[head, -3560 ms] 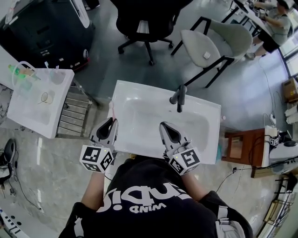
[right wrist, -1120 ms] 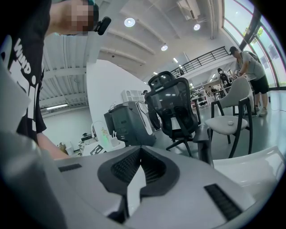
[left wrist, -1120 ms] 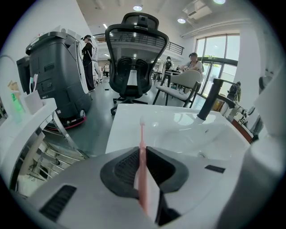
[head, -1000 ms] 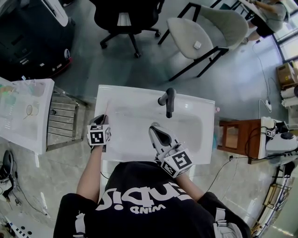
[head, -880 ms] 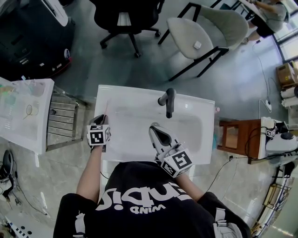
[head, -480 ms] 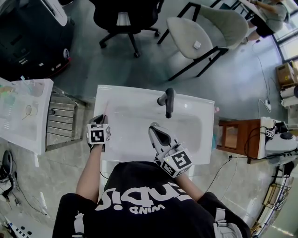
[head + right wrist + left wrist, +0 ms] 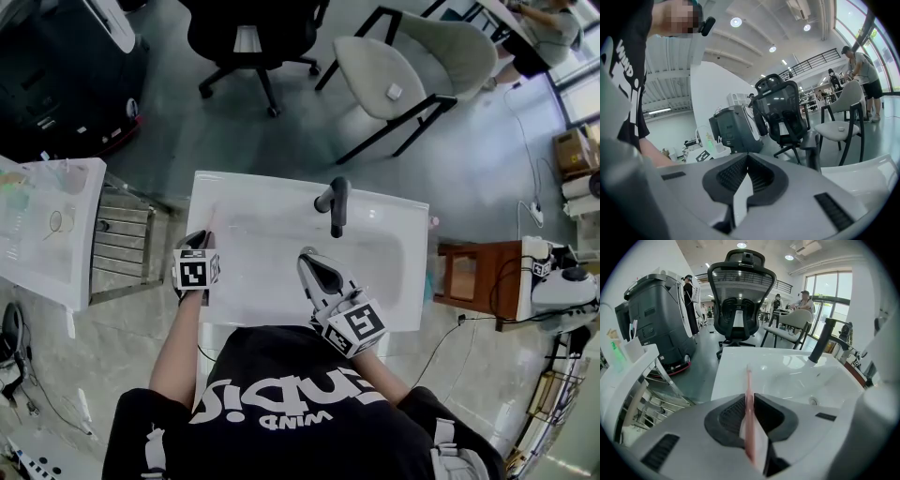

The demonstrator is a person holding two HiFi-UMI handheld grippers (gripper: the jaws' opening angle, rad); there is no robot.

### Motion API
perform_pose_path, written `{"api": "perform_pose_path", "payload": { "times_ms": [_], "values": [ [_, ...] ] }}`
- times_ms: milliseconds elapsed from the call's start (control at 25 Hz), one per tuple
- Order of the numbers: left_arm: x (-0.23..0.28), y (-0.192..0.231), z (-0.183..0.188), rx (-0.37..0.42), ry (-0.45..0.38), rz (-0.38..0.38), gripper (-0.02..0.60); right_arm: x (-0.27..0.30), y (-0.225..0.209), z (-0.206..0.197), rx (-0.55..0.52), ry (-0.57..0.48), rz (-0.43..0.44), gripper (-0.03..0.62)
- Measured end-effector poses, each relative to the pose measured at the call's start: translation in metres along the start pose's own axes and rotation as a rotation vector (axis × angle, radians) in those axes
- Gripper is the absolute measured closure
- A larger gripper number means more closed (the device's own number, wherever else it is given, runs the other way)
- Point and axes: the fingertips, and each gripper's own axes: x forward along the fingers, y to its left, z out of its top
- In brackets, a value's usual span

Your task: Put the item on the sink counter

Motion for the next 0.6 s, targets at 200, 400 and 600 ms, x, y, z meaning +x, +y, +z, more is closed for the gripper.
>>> {"api": "perform_pose_path", "payload": {
  "times_ms": [200,400,600],
  "values": [
    [0.0012,-0.0023,0.0002,-0.015,0.003,-0.024,0.477,-0.0004,-0.0014,-0.0006,0.0,0.001,-0.003,0.579],
    [0.0004,-0.0043,0.0007,-0.012,0.0,-0.032,0.456,-0.0017,-0.0001,0.0002,0.0,-0.002,-0.006,0.579],
    [-0.0024,-0.0007,0.0001,-0.013,-0.005,-0.024,0.433,-0.0019,0.0015,0.0001,-0.001,-0.006,-0.006,0.579]
  ]
}}
